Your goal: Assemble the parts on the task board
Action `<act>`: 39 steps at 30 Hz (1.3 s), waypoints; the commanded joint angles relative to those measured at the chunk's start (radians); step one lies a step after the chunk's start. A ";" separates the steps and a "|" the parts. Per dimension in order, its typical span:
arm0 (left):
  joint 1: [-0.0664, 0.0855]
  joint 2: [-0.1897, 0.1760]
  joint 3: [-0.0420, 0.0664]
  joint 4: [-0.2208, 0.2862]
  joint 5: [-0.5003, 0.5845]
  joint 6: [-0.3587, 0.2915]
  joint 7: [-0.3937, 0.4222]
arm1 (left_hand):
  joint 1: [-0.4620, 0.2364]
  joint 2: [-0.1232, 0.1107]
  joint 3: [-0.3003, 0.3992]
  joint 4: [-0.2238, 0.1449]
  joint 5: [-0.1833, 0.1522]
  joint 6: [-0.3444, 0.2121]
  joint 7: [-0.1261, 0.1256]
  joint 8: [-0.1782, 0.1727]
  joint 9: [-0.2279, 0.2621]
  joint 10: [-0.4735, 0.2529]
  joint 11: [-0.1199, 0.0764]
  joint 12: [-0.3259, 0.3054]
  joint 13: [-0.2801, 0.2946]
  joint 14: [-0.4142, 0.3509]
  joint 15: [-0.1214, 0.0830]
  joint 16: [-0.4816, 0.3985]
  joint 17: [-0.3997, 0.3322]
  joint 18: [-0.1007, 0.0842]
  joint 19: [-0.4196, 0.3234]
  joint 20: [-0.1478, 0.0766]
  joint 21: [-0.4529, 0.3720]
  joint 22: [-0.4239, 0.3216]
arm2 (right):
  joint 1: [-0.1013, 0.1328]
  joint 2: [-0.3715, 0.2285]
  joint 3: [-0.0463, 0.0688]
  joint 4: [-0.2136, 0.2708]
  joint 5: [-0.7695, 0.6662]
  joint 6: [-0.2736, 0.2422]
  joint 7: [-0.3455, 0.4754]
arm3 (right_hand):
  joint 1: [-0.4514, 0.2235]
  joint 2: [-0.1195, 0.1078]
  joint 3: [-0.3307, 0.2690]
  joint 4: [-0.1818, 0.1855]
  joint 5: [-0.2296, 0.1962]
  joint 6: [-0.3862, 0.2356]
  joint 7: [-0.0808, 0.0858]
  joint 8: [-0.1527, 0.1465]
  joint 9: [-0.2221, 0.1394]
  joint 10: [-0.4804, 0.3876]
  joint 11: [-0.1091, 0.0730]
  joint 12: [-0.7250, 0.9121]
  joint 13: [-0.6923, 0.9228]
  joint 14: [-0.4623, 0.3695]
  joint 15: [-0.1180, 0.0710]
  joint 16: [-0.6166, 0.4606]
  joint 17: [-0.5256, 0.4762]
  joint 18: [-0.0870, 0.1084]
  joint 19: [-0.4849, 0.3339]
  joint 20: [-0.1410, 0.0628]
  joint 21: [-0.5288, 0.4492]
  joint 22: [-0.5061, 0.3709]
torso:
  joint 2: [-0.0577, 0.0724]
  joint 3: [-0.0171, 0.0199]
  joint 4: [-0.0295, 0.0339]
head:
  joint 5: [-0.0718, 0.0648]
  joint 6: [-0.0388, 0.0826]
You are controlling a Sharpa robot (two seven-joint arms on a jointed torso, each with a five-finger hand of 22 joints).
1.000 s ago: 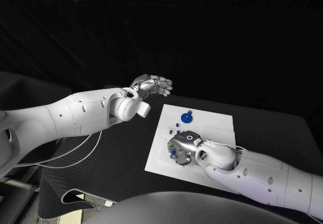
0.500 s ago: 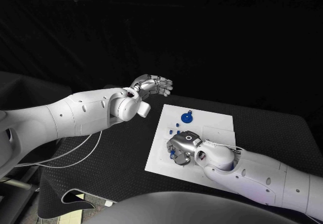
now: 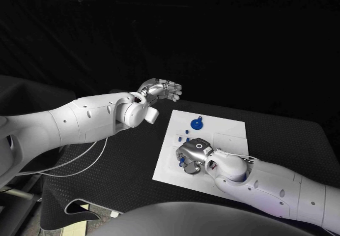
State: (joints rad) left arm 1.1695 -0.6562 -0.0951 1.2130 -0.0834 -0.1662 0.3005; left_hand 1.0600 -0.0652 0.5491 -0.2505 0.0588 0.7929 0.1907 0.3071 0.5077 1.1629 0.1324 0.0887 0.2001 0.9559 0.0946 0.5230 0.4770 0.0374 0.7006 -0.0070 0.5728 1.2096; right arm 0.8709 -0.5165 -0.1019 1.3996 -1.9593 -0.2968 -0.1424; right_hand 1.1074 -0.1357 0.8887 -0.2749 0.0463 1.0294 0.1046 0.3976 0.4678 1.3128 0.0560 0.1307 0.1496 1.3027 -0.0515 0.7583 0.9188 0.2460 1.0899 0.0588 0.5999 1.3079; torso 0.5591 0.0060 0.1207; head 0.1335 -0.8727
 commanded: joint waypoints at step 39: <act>0.001 0.004 0.001 -0.002 0.005 0.018 -0.002 | -0.011 0.002 -0.002 0.008 0.001 -0.009 0.000 0.007 -0.002 -0.007 -0.001 -0.005 -0.002 0.001 0.006 -0.010 0.007 0.015 0.001 0.007 -0.009 0.003 | 0.001 0.000 -0.028 -0.018 0.068 0.021 0.031 | -0.083 -0.152 -0.106 0.019 0.003 -0.120 0.056 -0.072 -0.027 -0.133 0.048 -0.066 -0.037 -0.019 0.043 -0.008 0.004 0.016 -0.026 0.009 0.005 0.021 | 0.000 0.0003 -0.0002 | -0.004 0.000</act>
State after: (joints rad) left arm 1.1695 -0.6526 -0.0951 1.2110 -0.0834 -0.1632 0.2939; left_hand 1.0600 -0.0652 0.5464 -0.2478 0.0588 0.7928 0.1908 0.3070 0.5070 1.1630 0.1323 0.0887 0.1995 0.9559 0.0946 0.5188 0.4823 0.0374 0.7006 -0.0071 0.5689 1.2116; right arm 0.8729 -0.5137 -0.1293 1.3782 -1.9132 -0.2697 -0.1267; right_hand 1.0217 -0.2792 0.7901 -0.2544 0.0466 0.9150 0.1606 0.3292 0.4416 1.1871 0.1019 0.0656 0.1143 1.2838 -0.0135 0.7555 0.9220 0.2502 1.0696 0.0677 0.5996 1.3073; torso 0.5592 0.0061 0.1201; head 0.1294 -0.8727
